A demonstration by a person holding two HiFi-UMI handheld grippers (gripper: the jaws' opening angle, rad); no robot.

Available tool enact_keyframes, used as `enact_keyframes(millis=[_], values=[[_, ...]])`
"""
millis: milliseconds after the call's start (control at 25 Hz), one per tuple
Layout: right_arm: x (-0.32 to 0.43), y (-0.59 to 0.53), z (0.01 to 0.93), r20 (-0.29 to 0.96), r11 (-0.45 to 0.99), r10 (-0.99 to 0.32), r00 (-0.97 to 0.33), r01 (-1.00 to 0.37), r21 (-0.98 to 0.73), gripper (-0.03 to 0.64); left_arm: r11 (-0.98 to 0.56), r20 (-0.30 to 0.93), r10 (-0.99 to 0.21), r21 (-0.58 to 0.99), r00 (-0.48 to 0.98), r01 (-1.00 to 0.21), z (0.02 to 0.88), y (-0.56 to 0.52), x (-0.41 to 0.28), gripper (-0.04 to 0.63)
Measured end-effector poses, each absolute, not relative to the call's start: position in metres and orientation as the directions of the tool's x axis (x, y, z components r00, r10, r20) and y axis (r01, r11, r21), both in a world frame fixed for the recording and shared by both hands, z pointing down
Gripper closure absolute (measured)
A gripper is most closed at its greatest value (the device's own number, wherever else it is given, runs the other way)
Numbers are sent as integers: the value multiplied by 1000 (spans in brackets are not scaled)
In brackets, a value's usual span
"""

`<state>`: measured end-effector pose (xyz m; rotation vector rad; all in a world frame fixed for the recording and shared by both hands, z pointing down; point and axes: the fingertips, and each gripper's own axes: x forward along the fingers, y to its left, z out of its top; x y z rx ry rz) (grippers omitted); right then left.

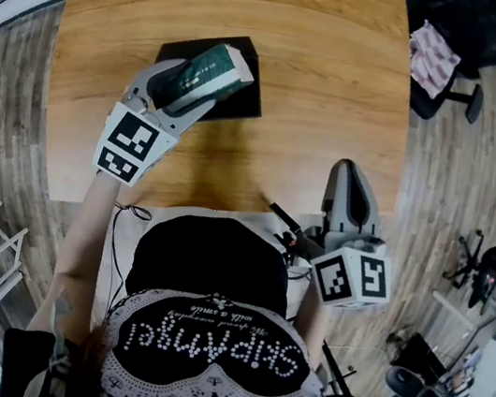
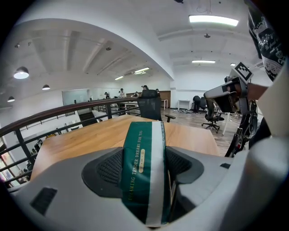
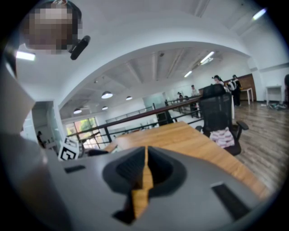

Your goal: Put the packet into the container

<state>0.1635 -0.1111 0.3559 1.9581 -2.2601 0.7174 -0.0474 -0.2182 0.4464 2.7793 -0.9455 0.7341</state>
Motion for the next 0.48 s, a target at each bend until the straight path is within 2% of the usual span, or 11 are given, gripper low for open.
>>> enact_keyframes(millis=[480], values=[[163,-112,355,348,79,-919,-187,-950,-302,577,-835,523,-503,-87,688,-544,459,-214,-41,271]])
